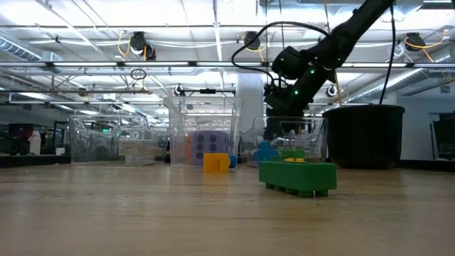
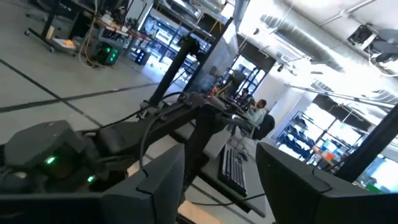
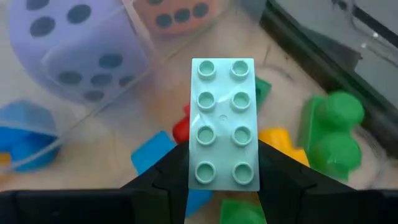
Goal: Pick & Place Toys
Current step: Put the light blue green game piece into the right transparent bin, then put the left yellow game piece into the right transparent bin
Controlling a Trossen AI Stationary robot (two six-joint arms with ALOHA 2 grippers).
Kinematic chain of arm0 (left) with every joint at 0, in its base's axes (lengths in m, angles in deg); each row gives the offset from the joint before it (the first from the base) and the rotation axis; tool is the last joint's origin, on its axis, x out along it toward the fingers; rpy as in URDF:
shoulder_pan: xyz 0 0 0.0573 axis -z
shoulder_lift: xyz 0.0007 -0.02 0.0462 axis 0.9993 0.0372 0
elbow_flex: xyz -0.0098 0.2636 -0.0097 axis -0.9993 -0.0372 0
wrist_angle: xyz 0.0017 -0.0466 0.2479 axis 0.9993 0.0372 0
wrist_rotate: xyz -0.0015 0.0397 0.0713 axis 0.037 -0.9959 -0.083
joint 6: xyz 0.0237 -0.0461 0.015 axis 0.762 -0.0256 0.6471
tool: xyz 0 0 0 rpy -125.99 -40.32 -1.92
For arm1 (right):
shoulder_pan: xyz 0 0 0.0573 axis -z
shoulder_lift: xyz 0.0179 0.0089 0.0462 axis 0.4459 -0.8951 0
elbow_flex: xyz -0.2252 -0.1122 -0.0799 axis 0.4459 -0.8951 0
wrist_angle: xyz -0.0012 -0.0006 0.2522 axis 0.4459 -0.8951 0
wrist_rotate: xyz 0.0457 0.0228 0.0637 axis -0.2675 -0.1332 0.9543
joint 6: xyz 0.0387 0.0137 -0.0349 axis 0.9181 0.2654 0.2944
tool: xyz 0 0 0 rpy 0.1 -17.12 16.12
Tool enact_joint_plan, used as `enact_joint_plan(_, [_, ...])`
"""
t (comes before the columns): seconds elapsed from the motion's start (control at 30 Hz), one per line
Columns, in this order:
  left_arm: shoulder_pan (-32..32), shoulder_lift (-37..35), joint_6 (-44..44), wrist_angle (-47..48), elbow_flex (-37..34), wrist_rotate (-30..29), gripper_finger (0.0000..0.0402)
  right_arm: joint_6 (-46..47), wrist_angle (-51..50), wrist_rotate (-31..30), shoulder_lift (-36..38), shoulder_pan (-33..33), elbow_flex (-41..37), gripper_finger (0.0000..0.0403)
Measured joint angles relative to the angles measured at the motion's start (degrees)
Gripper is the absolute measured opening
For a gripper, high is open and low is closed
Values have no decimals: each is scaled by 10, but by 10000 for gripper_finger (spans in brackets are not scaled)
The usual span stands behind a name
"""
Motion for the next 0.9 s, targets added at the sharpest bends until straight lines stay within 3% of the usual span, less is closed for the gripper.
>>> enact_joint_plan(0.43, [0,2,0,4,0,18,173,6,-33,-4,-52,3,34,141])
enact_joint_plan(0.9, [1,2,20,19,0,36,187,23,-46,-2,-35,4,34,213])
